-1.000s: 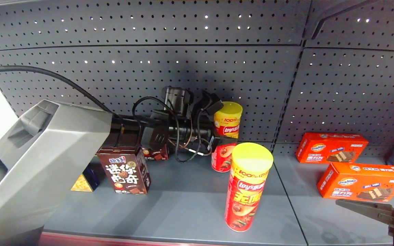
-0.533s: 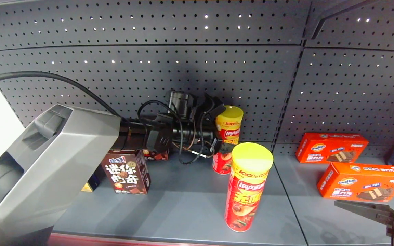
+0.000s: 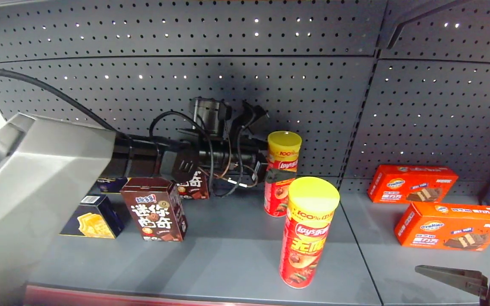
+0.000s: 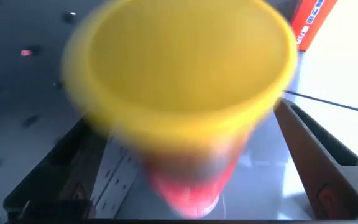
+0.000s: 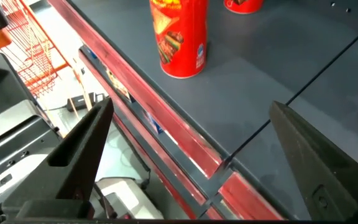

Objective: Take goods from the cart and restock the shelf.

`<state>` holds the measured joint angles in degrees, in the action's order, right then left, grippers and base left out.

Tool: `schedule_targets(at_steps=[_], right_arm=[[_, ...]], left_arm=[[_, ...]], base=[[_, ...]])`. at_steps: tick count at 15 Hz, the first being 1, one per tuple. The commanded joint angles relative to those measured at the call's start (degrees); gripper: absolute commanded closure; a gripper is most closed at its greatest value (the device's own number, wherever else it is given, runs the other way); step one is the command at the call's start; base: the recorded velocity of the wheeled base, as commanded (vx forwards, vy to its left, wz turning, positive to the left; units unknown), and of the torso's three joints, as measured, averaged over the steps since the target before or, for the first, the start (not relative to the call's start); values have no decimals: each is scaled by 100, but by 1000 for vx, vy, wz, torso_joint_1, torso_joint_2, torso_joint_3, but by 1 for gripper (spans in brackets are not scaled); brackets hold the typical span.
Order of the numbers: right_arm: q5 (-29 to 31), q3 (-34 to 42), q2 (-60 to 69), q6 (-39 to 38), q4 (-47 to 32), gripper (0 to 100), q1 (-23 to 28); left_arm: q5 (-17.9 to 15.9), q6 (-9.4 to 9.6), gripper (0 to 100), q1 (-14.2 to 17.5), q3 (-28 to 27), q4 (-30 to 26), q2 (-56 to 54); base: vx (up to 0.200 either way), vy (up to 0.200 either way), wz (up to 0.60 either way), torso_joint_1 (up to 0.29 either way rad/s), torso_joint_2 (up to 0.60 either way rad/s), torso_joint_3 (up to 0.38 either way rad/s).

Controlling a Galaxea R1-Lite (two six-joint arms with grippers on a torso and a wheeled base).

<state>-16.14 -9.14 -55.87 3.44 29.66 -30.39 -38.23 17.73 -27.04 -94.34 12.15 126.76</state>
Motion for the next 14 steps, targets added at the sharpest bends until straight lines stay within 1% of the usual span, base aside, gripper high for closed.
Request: schedule_targets(at_steps=[1,2,3,4,5,6,7,8,10,11,12,13,14], right_arm=[[6,18,6,-1,5,0,-2],[-12,18,15,-1,5,0,-2],[-21,18,15,-10,14,0,-11],[-21,9,15,-10,14,0,-11],[32,0,6,-19,-4,0,-2],[41,0,6,-27,-4,0,-2],[41,-17,-12,-36,-4,0,-2],[155,-96,-82,-54,-22,0,7],[568,-263,-311,-63,-197,0,-55],[779,-510,-469,-80,-426,0,-151],[797,-571,-548,-80,-444,0,-151],[841,-650,-715,-80,-435,0,-143],[946,-729,-899,-80,-435,0,-143]], left_arm=[[123,-32,0,102,751,15,-978],[263,-94,0,94,1190,15,-1426],[334,-94,0,94,1498,15,-1786],[369,-103,0,94,1621,15,-1953],[527,-217,0,76,1999,6,-2463],[580,-234,0,67,2087,-3,-2604],[764,-287,0,50,2368,-38,-2964],[958,-384,0,32,2755,-55,-3395],[1072,-551,0,23,3212,-64,-3904],[1327,-648,0,32,3660,-73,-4414],[1468,-727,0,41,3818,-90,-4625],[1731,-1025,0,32,4029,-99,-4994],[1898,-1228,0,32,4134,-99,-5187]], base=[[0,0,0,0,0,0],[0,0,0,0,0,0],[0,0,0,0,0,0],[0,0,0,0,0,0],[0,0,0,0,0,0],[0,0,0,0,0,0],[0,0,0,0,0,0],[0,0,0,0,0,0],[0,0,0,0,0,0],[0,0,0,0,0,0],[0,0,0,0,0,0],[0,0,0,0,0,0],[0,0,0,0,0,0]])
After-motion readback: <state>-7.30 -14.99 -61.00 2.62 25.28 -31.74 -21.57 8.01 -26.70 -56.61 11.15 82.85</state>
